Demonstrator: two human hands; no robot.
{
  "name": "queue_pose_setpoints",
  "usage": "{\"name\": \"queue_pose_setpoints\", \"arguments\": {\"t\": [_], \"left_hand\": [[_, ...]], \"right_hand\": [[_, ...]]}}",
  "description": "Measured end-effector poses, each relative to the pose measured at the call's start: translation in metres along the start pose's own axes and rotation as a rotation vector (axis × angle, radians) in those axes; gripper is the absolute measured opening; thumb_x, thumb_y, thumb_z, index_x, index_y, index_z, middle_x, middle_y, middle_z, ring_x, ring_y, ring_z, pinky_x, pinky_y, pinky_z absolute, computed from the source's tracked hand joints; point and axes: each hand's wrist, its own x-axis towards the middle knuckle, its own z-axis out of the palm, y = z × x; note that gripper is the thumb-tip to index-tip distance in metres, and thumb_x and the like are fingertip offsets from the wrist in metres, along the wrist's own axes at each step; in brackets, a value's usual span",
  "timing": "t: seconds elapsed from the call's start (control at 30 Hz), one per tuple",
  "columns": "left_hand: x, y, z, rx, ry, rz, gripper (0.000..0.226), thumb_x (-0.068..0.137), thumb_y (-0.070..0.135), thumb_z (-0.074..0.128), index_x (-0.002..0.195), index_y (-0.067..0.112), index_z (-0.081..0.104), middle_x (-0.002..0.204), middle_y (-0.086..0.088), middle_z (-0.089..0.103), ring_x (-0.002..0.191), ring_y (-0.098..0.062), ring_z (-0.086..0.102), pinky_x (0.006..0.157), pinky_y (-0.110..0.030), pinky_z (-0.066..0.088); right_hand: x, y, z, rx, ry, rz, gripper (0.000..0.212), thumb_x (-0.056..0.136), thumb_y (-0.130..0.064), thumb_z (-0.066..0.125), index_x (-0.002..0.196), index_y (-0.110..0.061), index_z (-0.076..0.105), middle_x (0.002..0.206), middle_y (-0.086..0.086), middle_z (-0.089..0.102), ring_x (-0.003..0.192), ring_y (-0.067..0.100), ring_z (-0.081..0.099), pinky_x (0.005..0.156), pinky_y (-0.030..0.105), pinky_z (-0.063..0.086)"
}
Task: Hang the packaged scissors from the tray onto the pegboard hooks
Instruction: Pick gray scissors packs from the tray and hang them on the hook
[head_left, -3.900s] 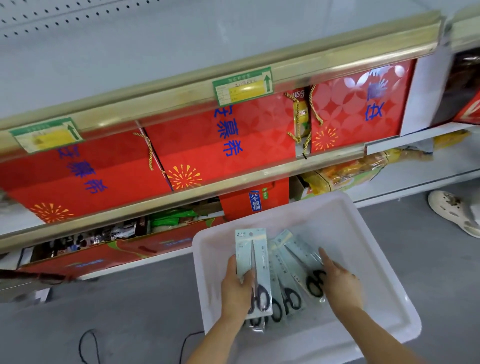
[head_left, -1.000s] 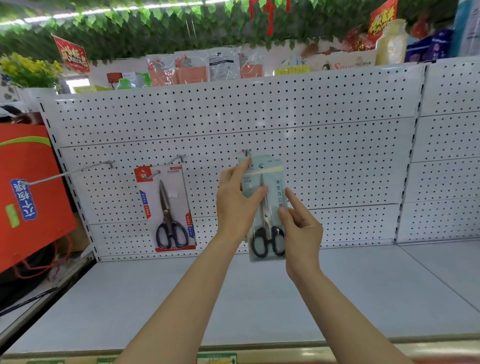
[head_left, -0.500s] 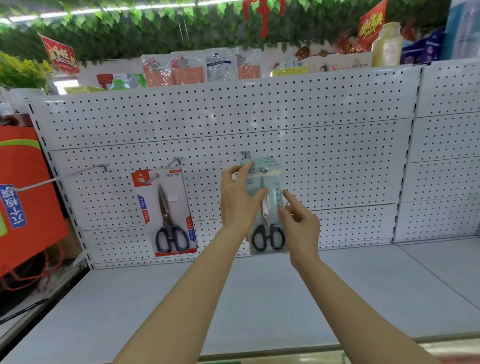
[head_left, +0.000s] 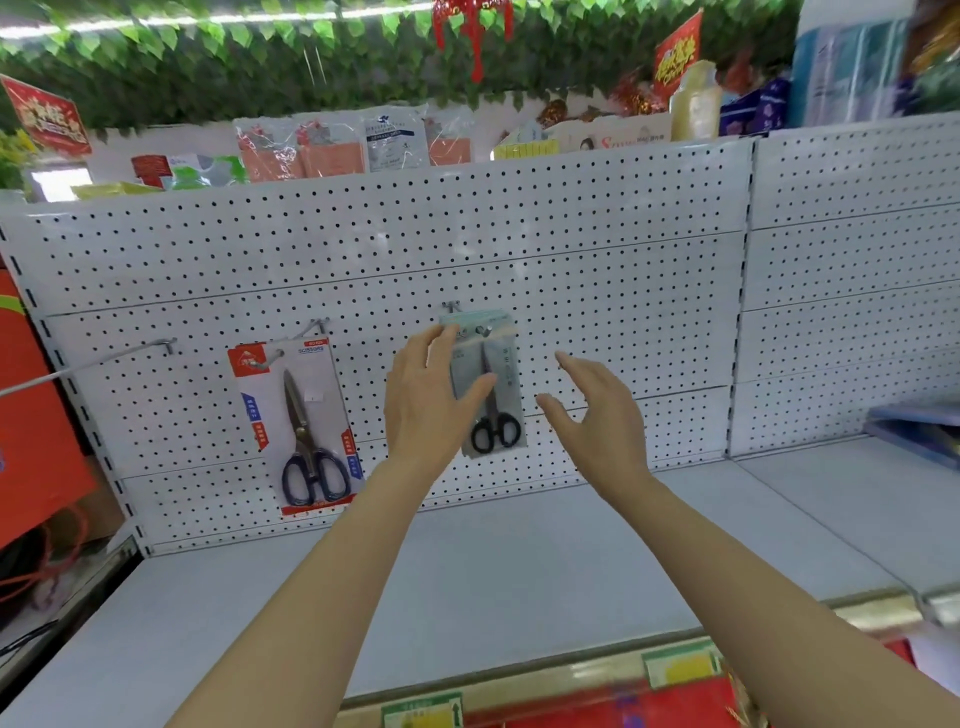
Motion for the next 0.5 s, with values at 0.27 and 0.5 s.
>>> {"name": "queue_pose_setpoints", "arguments": {"t": [0.27, 0.5], "left_hand": [[-0.058, 0.059, -0.043, 0.272, -0.072, 0.204, 0.076, 0.089, 0.055, 0.057, 0.151, 0.018, 0.033, 0.154, -0.004, 0.036, 0.14, -0.025, 0.033, 0.115, -0.042, 0.026], [-0.121, 0.095, -0.04, 0.296, -0.093, 0.215, 0.071, 0.09, 0.054, 0.058, 0.147, 0.015, 0.04, 0.147, -0.005, 0.045, 0.134, -0.028, 0.04, 0.109, -0.043, 0.031]], "right_hand": [[-0.032, -0.005, -0.075, -0.249, 0.032, -0.238, 0.055, 0.085, -0.035, 0.071, 0.132, -0.009, 0.058, 0.125, 0.006, 0.064, 0.112, 0.026, 0.06, 0.098, 0.041, 0.041], [-0.076, 0.006, -0.139, -0.29, 0.061, -0.302, 0.053, 0.084, -0.033, 0.07, 0.129, -0.006, 0.06, 0.121, 0.01, 0.065, 0.107, 0.03, 0.061, 0.095, 0.044, 0.044]]}}
